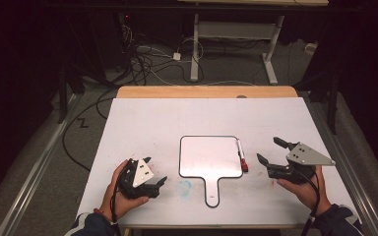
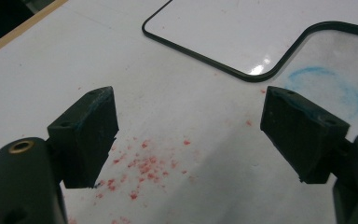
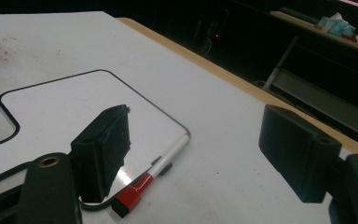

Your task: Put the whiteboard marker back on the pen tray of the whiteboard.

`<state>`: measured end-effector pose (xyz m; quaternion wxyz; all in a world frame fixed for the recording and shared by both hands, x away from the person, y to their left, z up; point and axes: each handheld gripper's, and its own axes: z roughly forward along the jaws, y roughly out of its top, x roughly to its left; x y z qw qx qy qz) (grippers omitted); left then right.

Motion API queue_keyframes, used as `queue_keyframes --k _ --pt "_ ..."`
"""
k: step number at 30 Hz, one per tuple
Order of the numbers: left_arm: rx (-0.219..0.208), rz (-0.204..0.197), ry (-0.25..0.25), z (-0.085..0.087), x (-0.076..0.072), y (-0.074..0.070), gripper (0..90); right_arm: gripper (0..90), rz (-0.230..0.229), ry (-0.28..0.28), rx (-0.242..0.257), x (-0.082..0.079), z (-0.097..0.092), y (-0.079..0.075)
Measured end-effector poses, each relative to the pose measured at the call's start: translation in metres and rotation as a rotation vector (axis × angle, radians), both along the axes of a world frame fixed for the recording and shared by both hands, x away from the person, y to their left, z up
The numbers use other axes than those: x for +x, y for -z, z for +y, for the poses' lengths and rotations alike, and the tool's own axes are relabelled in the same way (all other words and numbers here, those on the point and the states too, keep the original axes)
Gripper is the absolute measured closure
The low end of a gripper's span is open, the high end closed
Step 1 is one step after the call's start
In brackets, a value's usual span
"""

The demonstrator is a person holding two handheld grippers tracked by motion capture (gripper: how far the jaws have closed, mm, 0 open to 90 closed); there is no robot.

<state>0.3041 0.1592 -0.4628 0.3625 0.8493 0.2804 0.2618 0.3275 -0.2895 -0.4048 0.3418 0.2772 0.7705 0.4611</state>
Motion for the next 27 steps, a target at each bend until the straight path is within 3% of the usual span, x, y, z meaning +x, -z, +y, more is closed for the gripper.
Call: queue_keyframes --k 5,19,23,27 --pt "0.005 -0.005 0.003 0.0 0.0 0.0 18.2 22.2 -0.017 0.012 -0.035 -0.005 -0.002 0.007" --pt "0.019 -0.024 0.0 -0.002 -0.002 0.001 18.2 21.2 -0.022 0.027 -0.054 -0.018 -0.013 0.031" --pt "0.018 -0.031 -0.007 -0.002 -0.003 0.002 18.2 21.3 0.003 0.037 -0.038 -0.021 -0.018 0.04" --pt "0.019 -0.032 -0.011 -0.001 -0.003 0.001 18.2 21.1 0.032 0.043 -0.061 -0.025 -0.021 0.049"
